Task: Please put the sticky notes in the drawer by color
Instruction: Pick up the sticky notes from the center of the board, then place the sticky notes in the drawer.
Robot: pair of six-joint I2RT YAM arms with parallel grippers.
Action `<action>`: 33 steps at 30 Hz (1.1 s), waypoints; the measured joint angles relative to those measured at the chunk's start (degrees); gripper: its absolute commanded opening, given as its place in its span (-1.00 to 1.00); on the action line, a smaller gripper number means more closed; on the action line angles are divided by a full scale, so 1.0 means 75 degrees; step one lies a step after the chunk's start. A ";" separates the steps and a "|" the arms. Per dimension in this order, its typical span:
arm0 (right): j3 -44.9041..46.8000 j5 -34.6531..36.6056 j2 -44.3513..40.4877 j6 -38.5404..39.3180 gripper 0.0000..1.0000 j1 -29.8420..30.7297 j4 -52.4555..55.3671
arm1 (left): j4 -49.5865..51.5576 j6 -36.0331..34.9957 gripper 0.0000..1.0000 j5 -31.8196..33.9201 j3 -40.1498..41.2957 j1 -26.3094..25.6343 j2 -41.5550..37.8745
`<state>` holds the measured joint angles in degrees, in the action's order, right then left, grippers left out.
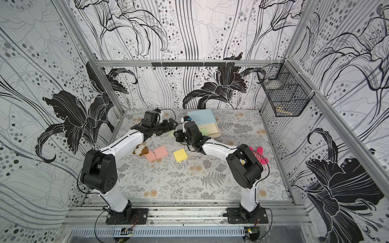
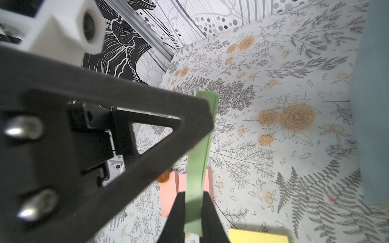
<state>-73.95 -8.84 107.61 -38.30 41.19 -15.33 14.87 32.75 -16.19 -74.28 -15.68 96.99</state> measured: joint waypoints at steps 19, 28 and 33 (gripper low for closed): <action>0.2626 -0.0195 -0.4328 -0.0589 -1.00 -0.0959 -0.0128 | -0.5018 -0.1489 0.95 0.0207 0.4141 0.0000 -0.3197; 0.3599 -0.0519 -0.5785 -0.1638 -1.00 -0.2159 0.0597 | -0.7082 -0.2836 0.95 -0.0093 0.4762 -0.0874 -0.3060; 0.3590 -0.0816 -0.5668 -0.2288 -1.00 -0.2553 0.1137 | -0.7495 -0.4025 0.95 0.0239 0.4797 -0.1722 -0.2938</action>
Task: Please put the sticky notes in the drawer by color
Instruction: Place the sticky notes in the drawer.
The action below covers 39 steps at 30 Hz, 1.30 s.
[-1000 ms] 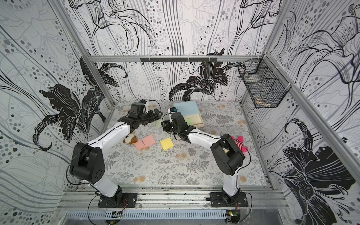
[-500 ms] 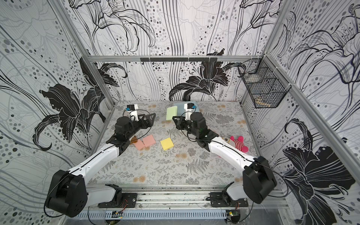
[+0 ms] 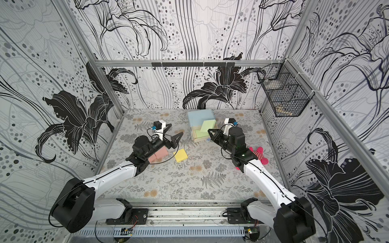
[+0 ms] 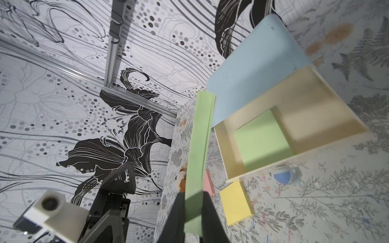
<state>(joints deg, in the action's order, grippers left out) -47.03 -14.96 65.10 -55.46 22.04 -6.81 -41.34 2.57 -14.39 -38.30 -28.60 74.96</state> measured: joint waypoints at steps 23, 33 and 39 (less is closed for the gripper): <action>-0.1314 -0.0764 0.2769 -0.0691 -1.00 -0.0539 0.0157 | 0.0399 -0.1527 0.95 -0.0361 -0.0032 -0.0347 0.0493; -0.1784 -0.0924 0.3518 -0.0641 -0.05 -0.0647 0.0108 | 0.1072 -0.1530 0.95 -0.0667 -0.0437 -0.0347 0.0781; -0.1985 -0.0737 0.3410 -0.0154 0.57 -0.0694 0.0452 | 0.1393 -0.1521 0.95 -0.0723 -0.0530 -0.0347 0.0950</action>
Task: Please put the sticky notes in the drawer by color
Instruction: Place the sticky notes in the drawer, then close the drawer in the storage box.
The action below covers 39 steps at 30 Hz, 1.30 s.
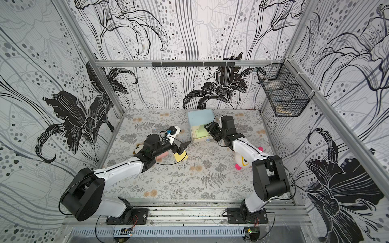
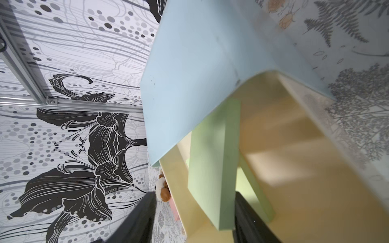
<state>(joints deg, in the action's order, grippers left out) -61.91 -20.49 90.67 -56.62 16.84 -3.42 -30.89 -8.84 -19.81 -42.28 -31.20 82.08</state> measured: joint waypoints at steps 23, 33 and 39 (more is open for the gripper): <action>0.2684 0.0822 -0.3416 0.3372 0.23 -0.0015 0.0408 | 0.1763 0.6143 0.73 0.2608 -0.3512 0.0000 0.2597; 0.3459 0.0035 -0.2876 0.3914 -0.36 -0.0015 -0.0877 | 0.4246 0.6878 0.39 0.2815 -0.5773 0.0000 0.4220; 0.3456 -0.0306 -0.1944 0.3841 -0.49 -0.0012 -0.1612 | 0.4759 0.6930 0.26 0.2967 -0.6120 -0.0009 0.4354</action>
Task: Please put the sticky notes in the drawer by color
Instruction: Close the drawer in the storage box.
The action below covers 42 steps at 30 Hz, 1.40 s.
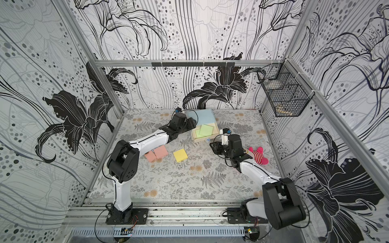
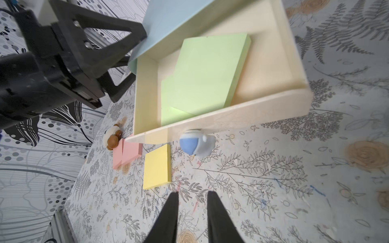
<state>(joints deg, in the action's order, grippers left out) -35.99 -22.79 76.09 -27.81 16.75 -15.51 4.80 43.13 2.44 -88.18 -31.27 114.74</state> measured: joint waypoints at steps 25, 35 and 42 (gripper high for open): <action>-0.1221 -0.0198 0.1609 -0.0204 -0.75 0.0006 -0.0804 | 0.0006 -0.0064 0.09 -0.0216 -0.0029 -0.0009 0.0000; -0.2049 -0.0224 0.2396 -0.0204 -0.76 0.0006 -0.1137 | 0.0009 -0.0105 0.09 -0.0329 -0.0032 0.0023 0.0000; -0.2757 -0.0157 0.3066 -0.0204 -0.75 -0.0003 -0.1256 | 0.0012 -0.0137 0.09 -0.0341 -0.0032 0.0026 0.0000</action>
<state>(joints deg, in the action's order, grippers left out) -56.66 -23.97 99.09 -29.34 16.73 -24.93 4.89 42.11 -0.12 -88.42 -31.07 114.74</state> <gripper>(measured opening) 0.125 0.544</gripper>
